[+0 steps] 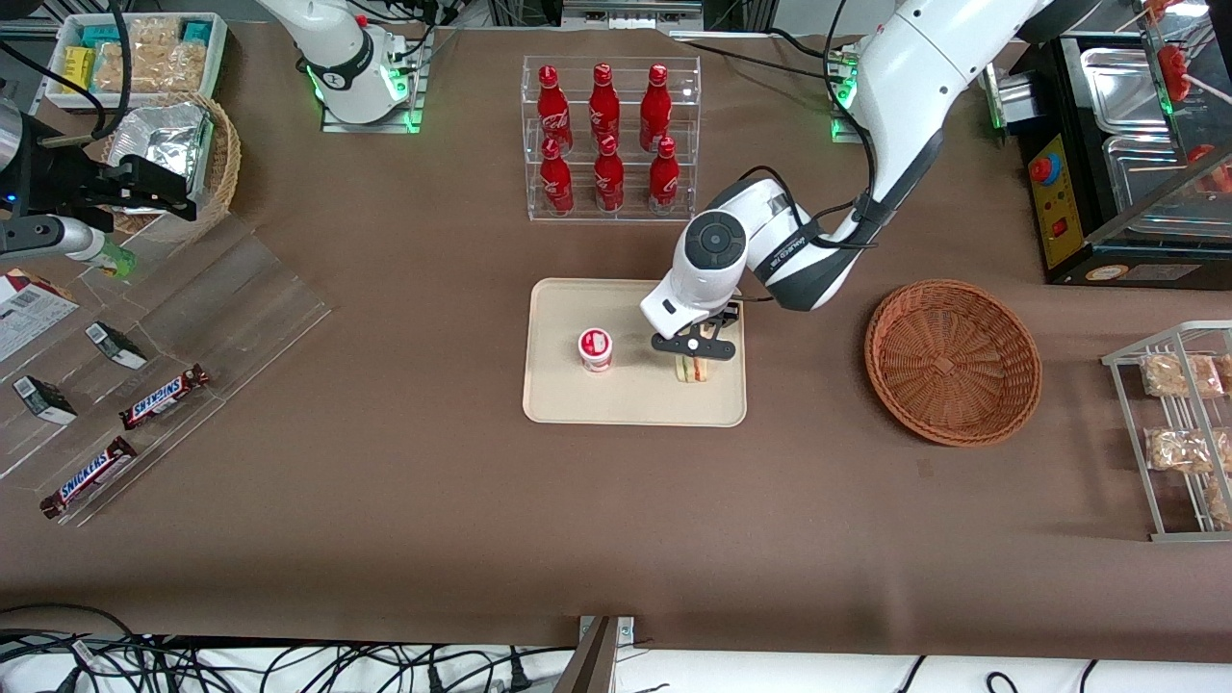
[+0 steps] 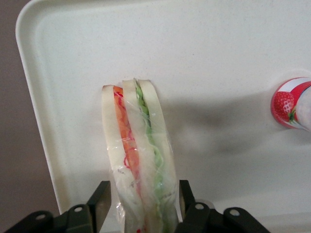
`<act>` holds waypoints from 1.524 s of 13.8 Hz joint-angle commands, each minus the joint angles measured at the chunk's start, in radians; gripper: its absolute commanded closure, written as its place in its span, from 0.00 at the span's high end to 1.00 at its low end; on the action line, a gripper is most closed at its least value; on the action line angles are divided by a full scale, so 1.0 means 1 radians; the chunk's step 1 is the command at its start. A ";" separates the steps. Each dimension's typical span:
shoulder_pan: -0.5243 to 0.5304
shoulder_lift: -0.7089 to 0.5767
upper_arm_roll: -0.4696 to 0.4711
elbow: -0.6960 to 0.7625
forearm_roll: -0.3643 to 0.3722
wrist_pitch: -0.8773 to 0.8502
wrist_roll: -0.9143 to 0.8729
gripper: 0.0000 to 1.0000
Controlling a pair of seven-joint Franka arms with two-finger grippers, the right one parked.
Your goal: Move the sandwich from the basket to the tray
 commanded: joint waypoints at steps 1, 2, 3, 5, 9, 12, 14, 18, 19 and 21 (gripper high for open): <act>-0.001 -0.016 0.002 0.023 0.034 -0.014 -0.030 1.00; 0.002 -0.038 0.000 0.028 0.033 -0.020 -0.039 1.00; 0.007 -0.061 0.000 0.037 0.027 -0.034 -0.047 1.00; 0.014 -0.096 0.000 0.101 0.019 -0.148 -0.053 1.00; 0.065 -0.140 -0.004 0.290 -0.007 -0.399 -0.052 1.00; 0.132 -0.220 -0.004 0.299 -0.036 -0.439 -0.053 1.00; 0.175 -0.265 -0.004 0.302 -0.052 -0.465 -0.056 1.00; 0.241 -0.335 -0.004 0.305 -0.108 -0.508 -0.046 1.00; 0.255 -0.342 -0.006 0.305 -0.113 -0.520 -0.044 1.00; 0.269 -0.360 -0.003 0.301 -0.124 -0.528 -0.041 1.00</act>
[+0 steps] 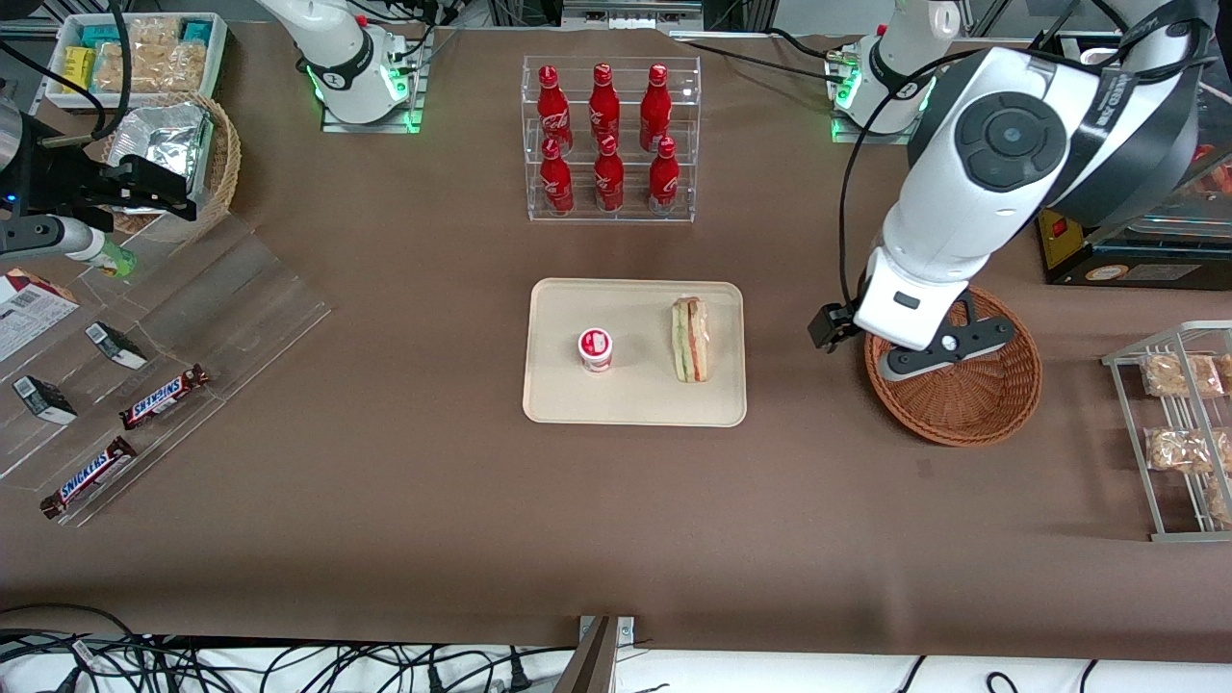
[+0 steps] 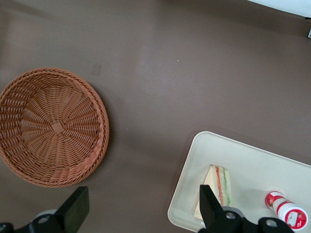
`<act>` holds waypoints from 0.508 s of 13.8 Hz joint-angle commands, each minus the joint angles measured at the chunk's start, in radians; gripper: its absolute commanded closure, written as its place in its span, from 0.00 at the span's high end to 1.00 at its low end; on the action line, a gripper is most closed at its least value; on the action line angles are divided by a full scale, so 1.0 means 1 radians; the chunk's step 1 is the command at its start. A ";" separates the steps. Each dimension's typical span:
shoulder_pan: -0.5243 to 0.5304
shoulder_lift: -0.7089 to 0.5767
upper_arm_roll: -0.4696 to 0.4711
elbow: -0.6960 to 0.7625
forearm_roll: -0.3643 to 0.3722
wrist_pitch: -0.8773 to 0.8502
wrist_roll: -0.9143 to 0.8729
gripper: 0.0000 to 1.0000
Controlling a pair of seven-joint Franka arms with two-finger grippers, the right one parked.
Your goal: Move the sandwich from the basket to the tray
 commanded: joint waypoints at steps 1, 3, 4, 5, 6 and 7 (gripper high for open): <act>0.018 -0.040 0.000 -0.019 -0.023 -0.027 0.008 1.00; 0.018 -0.072 0.032 -0.025 -0.038 -0.042 0.083 1.00; 0.012 -0.092 0.072 -0.025 -0.067 -0.063 0.147 1.00; 0.010 -0.115 0.116 -0.030 -0.102 -0.080 0.219 1.00; 0.007 -0.141 0.164 -0.039 -0.133 -0.092 0.297 1.00; 0.005 -0.164 0.214 -0.040 -0.172 -0.109 0.380 1.00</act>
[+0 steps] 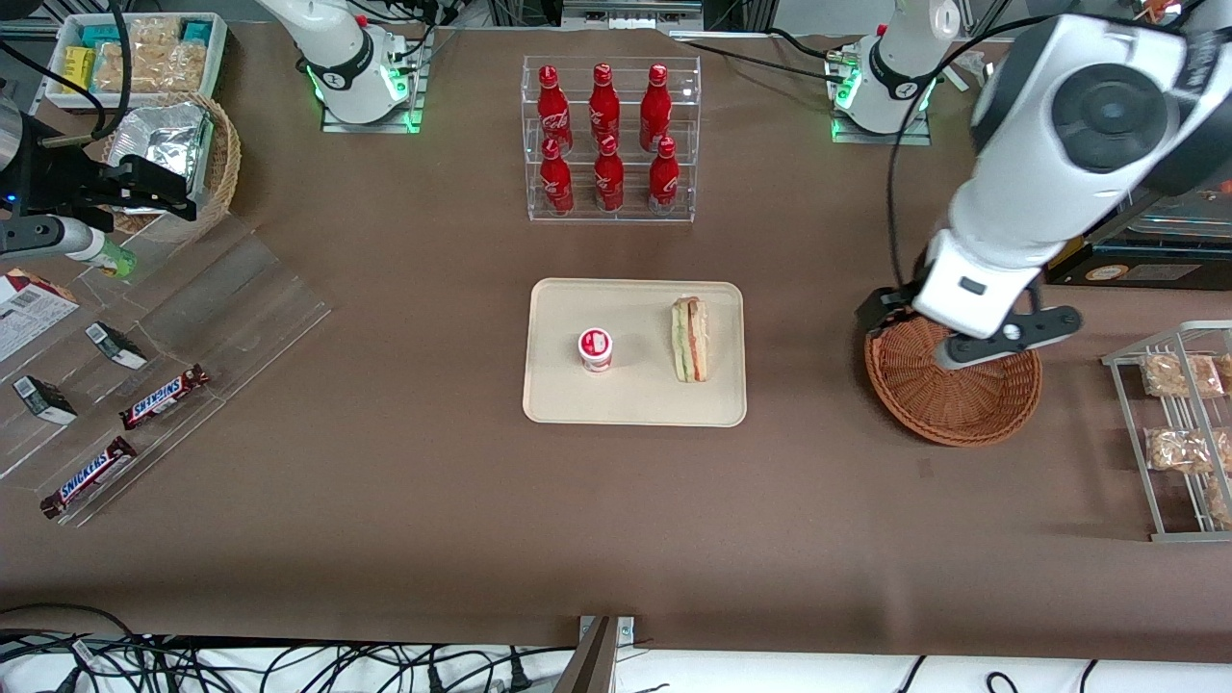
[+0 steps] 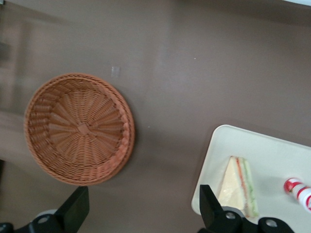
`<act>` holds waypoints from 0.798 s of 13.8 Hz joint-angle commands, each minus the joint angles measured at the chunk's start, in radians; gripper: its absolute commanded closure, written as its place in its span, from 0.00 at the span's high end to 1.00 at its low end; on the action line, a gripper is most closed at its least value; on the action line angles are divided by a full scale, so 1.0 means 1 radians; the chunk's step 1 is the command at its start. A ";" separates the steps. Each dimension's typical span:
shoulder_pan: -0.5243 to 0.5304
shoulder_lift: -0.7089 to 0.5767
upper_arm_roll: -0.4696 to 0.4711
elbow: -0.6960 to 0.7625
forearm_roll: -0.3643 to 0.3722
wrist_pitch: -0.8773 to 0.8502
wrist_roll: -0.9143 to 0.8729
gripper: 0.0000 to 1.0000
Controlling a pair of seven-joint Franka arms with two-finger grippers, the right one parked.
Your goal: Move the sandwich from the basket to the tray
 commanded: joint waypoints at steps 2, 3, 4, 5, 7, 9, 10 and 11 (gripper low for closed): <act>-0.003 -0.115 0.166 -0.038 -0.122 -0.074 0.304 1.00; -0.003 -0.131 0.209 -0.039 -0.140 -0.092 0.382 1.00; -0.003 -0.145 0.238 -0.039 -0.146 -0.115 0.452 1.00; -0.004 -0.157 0.266 -0.038 -0.146 -0.129 0.518 1.00; -0.004 -0.163 0.289 -0.038 -0.154 -0.149 0.590 1.00; -0.006 -0.165 0.289 -0.038 -0.154 -0.151 0.592 1.00; -0.006 -0.165 0.289 -0.039 -0.154 -0.151 0.618 1.00; -0.006 -0.165 0.289 -0.039 -0.154 -0.151 0.662 1.00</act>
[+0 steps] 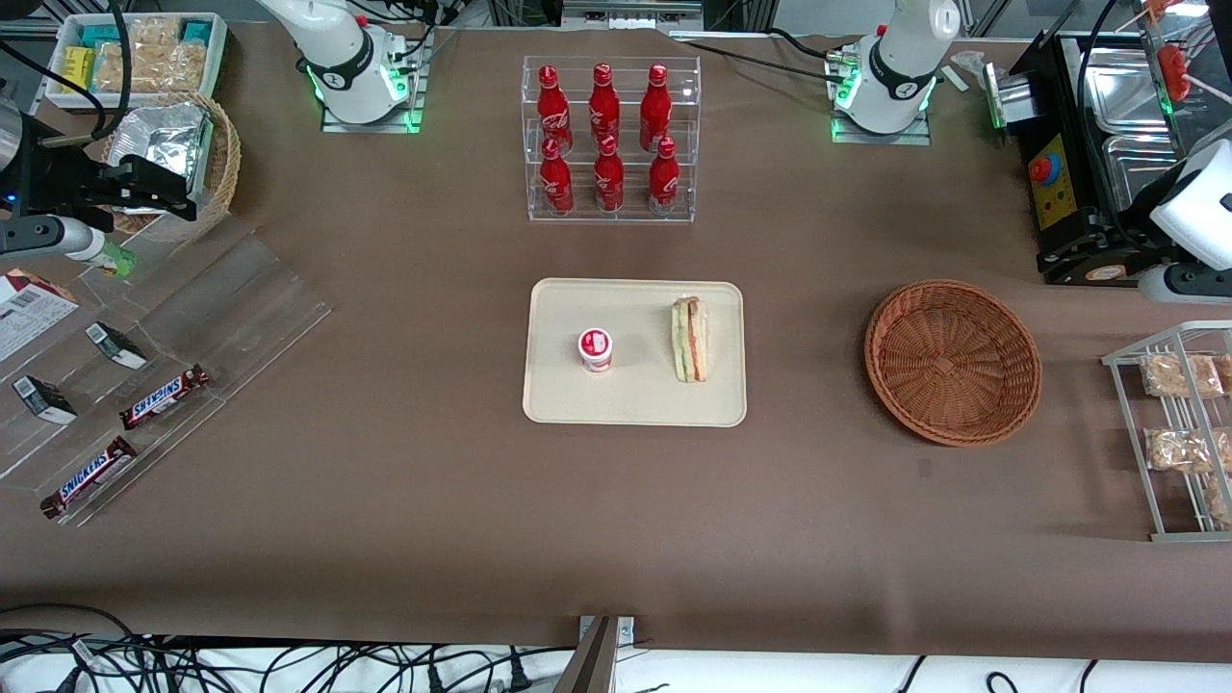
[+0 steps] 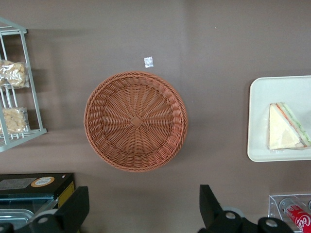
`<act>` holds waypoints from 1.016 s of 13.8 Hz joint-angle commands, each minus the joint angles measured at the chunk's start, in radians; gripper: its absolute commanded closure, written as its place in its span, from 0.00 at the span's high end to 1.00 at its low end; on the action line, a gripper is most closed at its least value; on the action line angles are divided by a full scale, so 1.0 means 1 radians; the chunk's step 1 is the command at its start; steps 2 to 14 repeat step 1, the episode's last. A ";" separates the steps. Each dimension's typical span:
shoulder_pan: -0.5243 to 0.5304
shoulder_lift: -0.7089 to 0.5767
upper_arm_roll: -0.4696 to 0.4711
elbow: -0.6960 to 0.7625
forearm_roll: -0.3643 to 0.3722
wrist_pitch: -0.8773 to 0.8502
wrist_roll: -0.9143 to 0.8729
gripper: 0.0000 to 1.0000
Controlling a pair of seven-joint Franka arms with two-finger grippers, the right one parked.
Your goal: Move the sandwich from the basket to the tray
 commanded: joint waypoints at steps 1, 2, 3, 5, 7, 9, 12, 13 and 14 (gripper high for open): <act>-0.002 -0.025 0.008 -0.028 -0.023 -0.005 0.086 1.00; -0.002 -0.025 0.008 -0.028 -0.023 -0.005 0.086 1.00; -0.002 -0.025 0.008 -0.028 -0.023 -0.005 0.086 1.00; -0.002 -0.025 0.008 -0.028 -0.023 -0.005 0.086 1.00; -0.002 -0.025 0.008 -0.028 -0.023 -0.005 0.086 1.00; -0.002 -0.025 0.008 -0.028 -0.023 -0.005 0.086 1.00; -0.002 -0.025 0.008 -0.028 -0.023 -0.005 0.086 1.00; -0.002 -0.025 0.008 -0.028 -0.023 -0.005 0.086 1.00; -0.002 -0.025 0.008 -0.028 -0.023 -0.005 0.086 1.00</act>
